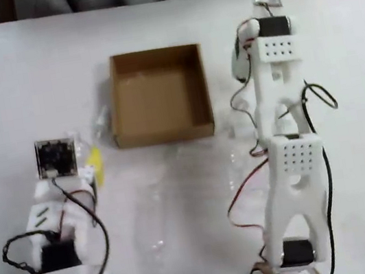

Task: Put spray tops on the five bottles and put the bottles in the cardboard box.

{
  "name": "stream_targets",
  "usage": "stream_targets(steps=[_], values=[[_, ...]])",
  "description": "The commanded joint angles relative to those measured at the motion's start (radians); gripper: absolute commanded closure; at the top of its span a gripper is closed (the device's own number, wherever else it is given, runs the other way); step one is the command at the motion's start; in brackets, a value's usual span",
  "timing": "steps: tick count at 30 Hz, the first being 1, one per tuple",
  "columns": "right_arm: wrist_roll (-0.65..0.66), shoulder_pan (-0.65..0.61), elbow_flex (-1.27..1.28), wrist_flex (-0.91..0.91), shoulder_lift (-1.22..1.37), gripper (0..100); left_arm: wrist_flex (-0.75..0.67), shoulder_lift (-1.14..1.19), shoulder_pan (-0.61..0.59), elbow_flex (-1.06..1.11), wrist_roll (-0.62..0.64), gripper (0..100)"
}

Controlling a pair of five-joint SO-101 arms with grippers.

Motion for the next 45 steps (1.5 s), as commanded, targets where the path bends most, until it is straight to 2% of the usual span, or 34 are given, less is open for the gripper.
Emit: stream_targets(steps=[1,6,15,31,36,41,45], values=[[-0.040,0.004,-0.048,0.024,-0.016,90.3,-0.025,-0.019,-0.008,-0.012,-0.026,98],[-0.109,-0.001,-0.040,0.024,0.018,85.6,-0.025,-0.019,-0.005,-0.011,-0.028,98],[-0.170,-0.035,-0.040,0.016,0.090,86.1,-0.023,-0.019,-0.008,-0.011,-0.031,98],[-0.170,-0.028,-0.037,-0.051,0.154,86.5,-0.017,-0.019,-0.008,-0.011,-0.031,98],[-0.169,-0.016,-0.037,-0.061,0.154,96.4,-0.017,-0.019,-0.008,-0.011,-0.031,98],[-0.133,-0.015,-0.040,-0.059,0.143,97.4,-0.018,-0.019,-0.008,-0.011,-0.031,98],[-0.098,0.010,-0.127,0.021,0.088,98.1,-0.020,-0.019,-0.010,-0.011,-0.031,98]])
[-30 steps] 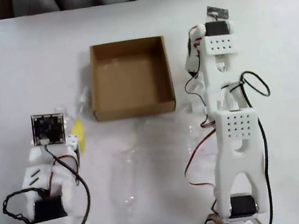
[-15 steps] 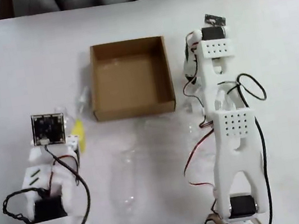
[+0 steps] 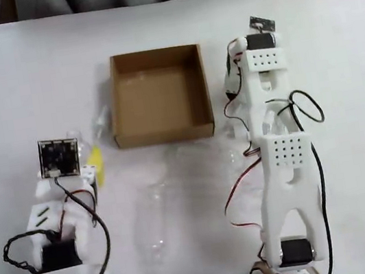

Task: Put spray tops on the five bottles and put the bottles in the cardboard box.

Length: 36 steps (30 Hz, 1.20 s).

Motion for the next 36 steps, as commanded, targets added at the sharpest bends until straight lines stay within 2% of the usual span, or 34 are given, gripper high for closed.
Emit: stream_targets(steps=[1,5,10,15,21,27,36], values=[[0.044,0.045,-0.114,0.062,-0.107,98.1,-0.020,-0.019,-0.010,-0.011,-0.012,98],[0.068,0.128,-0.091,0.067,-0.225,98.1,-0.017,-0.019,-0.010,-0.011,-0.012,98],[0.080,0.200,0.114,0.067,-0.447,98.1,-0.015,-0.019,-0.062,-0.032,-0.003,98],[0.161,0.205,0.387,0.067,-0.748,98.1,0.117,-0.019,-0.081,-0.133,0.098,98],[0.256,0.206,0.663,0.067,-1.092,98.1,0.275,-0.019,-0.082,-0.290,0.103,98],[0.264,0.186,0.875,0.062,-1.440,97.8,0.373,-0.021,-0.074,-0.434,0.109,98],[0.261,0.177,1.154,0.038,-1.844,97.8,0.391,-0.021,-0.015,-0.608,0.107,98]])
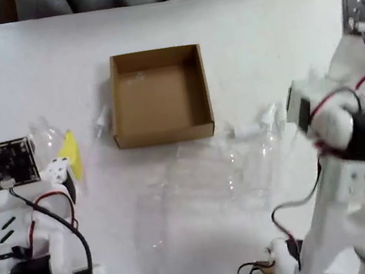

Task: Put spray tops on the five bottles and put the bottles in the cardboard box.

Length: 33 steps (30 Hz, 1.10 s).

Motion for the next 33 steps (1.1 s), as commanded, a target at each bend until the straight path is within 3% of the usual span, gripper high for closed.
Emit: stream_targets(steps=[1,8,14,20,26,33], values=[[0.005,-0.002,0.081,-0.024,-0.130,97.8,0.011,-0.010,0.053,-0.083,0.012,98],[0.005,-0.002,0.370,-0.248,-0.269,97.7,0.117,-0.122,0.206,-0.054,0.006,98],[0.005,-0.002,0.488,-0.487,-0.360,97.7,0.005,-0.309,0.291,0.109,0.014,98],[0.009,-0.008,0.571,-0.835,-0.390,98.1,-0.120,-0.404,0.395,0.284,0.014,98],[0.011,-0.127,0.660,-1.168,-0.395,98.1,-0.210,-0.404,0.472,0.368,0.015,98],[0.008,-0.361,0.672,-1.394,-0.401,98.1,-0.282,-0.404,0.558,0.470,0.015,98]])
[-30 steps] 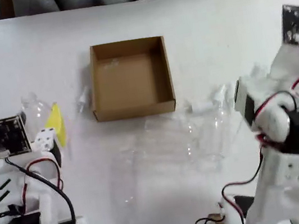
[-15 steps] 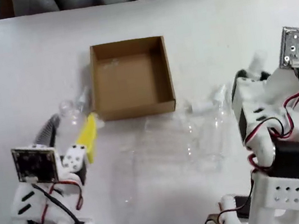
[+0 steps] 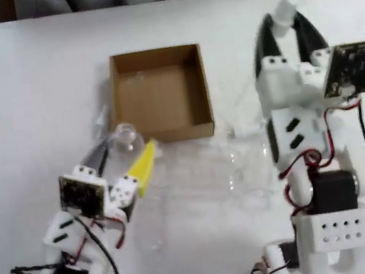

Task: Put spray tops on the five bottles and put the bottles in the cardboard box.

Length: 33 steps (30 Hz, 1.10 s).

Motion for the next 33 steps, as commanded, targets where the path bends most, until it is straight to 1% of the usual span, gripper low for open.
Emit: stream_targets(steps=[1,3,6,9,12,20,25,29,33], values=[[0.011,-0.137,-0.012,-0.143,-0.031,98.1,-0.064,-0.013,0.044,0.034,0.012,98],[0.012,-0.228,-0.012,-0.202,-0.054,98.1,-0.071,-0.013,0.048,0.058,0.012,98],[0.014,-0.360,-0.018,-0.237,-0.088,98.1,-0.069,-0.013,0.045,0.078,0.012,98],[0.014,-0.464,-0.057,-0.197,-0.094,98.1,-0.057,-0.013,0.042,0.083,0.012,98],[0.014,-0.527,-0.091,-0.153,-0.091,98.1,-0.021,-0.013,0.041,0.080,0.012,98],[0.014,-0.552,-0.097,-0.157,0.001,98.1,0.000,-0.015,0.035,0.060,0.012,98],[0.014,-0.547,-0.095,-0.245,0.056,98.1,-0.002,-0.015,-0.053,0.058,0.012,98],[0.014,-0.552,-0.095,-0.255,0.096,98.1,0.003,-0.015,-0.071,0.048,0.012,98],[0.012,-0.552,-0.095,-0.271,0.131,98.1,0.006,-0.015,-0.091,0.023,0.091,98]])
